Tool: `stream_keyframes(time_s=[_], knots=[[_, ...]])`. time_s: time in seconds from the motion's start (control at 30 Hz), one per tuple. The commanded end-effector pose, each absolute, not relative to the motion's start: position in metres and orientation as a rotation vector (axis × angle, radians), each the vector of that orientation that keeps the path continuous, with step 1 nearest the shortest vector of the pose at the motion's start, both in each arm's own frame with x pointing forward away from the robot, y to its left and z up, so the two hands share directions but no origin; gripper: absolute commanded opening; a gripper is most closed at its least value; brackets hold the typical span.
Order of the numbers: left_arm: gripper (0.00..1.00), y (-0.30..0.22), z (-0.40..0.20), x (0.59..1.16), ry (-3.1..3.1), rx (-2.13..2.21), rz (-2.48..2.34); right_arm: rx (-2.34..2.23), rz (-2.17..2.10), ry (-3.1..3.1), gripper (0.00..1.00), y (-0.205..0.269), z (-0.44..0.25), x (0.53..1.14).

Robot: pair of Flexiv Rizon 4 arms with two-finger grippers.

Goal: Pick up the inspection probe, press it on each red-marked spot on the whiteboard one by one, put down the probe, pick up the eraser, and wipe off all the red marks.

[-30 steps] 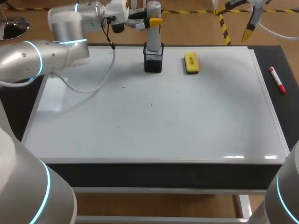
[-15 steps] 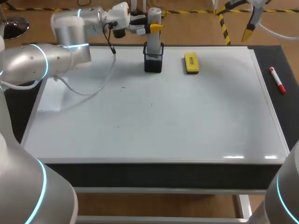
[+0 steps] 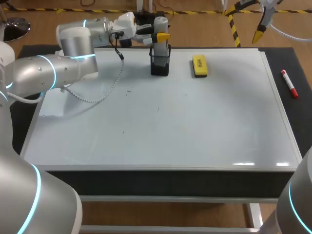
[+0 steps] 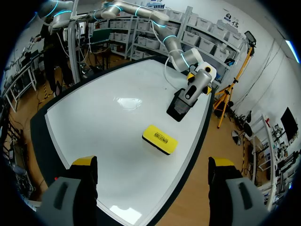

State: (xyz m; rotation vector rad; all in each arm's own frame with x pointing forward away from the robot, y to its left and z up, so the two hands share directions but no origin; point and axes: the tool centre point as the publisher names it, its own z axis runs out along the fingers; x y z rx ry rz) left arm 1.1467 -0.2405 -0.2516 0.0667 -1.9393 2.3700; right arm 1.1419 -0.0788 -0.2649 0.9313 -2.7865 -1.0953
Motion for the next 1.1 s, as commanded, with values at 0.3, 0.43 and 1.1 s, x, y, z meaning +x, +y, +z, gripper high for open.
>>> stream_keyframes(time_s=[0.3,0.43,1.1], knots=[[0.00,-0.248,-0.271,1.154,-1.896,-0.094,2.323,0.935,-1.089,-2.780,1.00,-0.080,-0.263,1.144],[0.00,-0.248,-0.273,1.150,-1.891,-0.095,2.324,0.935,-1.089,-2.780,1.00,-0.080,-0.263,1.144],[1.00,-0.243,-0.271,1.134,-1.965,-0.065,2.280,0.935,-1.089,-2.780,1.00,-0.080,-0.263,1.144]])
